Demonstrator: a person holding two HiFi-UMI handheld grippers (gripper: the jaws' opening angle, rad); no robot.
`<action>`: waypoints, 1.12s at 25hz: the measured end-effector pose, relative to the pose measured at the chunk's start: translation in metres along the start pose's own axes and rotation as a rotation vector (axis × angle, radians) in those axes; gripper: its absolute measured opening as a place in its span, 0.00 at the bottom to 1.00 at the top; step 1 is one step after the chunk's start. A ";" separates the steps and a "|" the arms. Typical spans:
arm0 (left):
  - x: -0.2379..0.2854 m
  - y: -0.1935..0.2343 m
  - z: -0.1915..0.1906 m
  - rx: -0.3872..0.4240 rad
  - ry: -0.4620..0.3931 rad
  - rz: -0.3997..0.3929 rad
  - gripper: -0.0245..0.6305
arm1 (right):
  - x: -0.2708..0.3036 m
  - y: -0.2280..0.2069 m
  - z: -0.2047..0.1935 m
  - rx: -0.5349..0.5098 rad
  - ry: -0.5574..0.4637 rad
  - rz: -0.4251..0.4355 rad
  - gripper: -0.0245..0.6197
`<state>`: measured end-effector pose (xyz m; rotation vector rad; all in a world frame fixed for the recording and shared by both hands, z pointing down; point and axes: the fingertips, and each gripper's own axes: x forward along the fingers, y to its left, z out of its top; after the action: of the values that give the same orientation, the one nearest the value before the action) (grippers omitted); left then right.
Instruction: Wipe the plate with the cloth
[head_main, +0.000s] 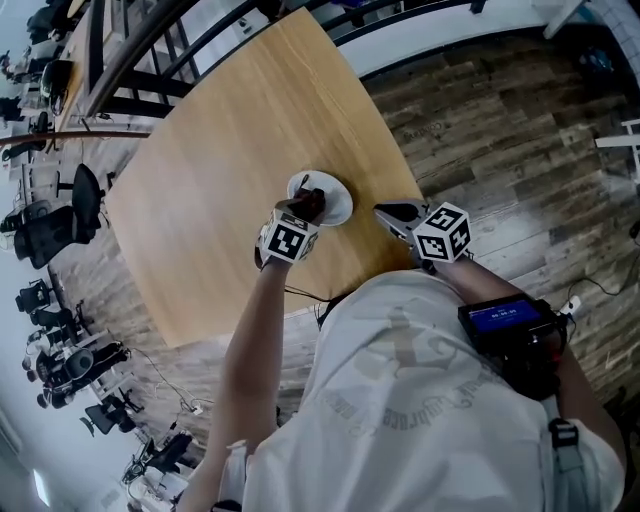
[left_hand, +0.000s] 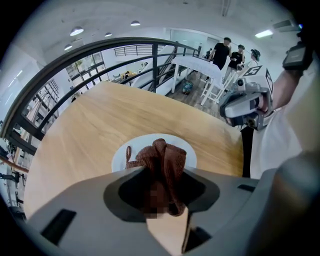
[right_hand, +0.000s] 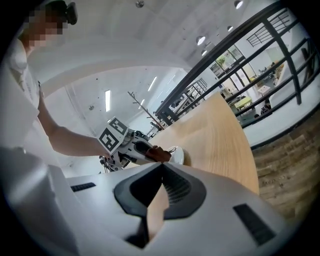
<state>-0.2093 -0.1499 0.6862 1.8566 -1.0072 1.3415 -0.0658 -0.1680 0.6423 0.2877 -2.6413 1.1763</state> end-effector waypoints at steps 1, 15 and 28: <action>0.000 -0.001 -0.003 -0.007 0.002 -0.003 0.30 | 0.002 0.001 0.000 -0.003 0.005 0.004 0.06; 0.008 -0.016 0.039 0.002 -0.040 -0.010 0.30 | -0.008 -0.009 0.004 0.009 0.015 0.001 0.06; 0.009 -0.041 0.035 0.007 -0.009 -0.020 0.30 | -0.015 -0.001 -0.018 -0.015 0.057 0.043 0.06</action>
<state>-0.1562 -0.1600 0.6831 1.8743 -0.9876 1.3275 -0.0492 -0.1541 0.6504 0.1927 -2.6176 1.1599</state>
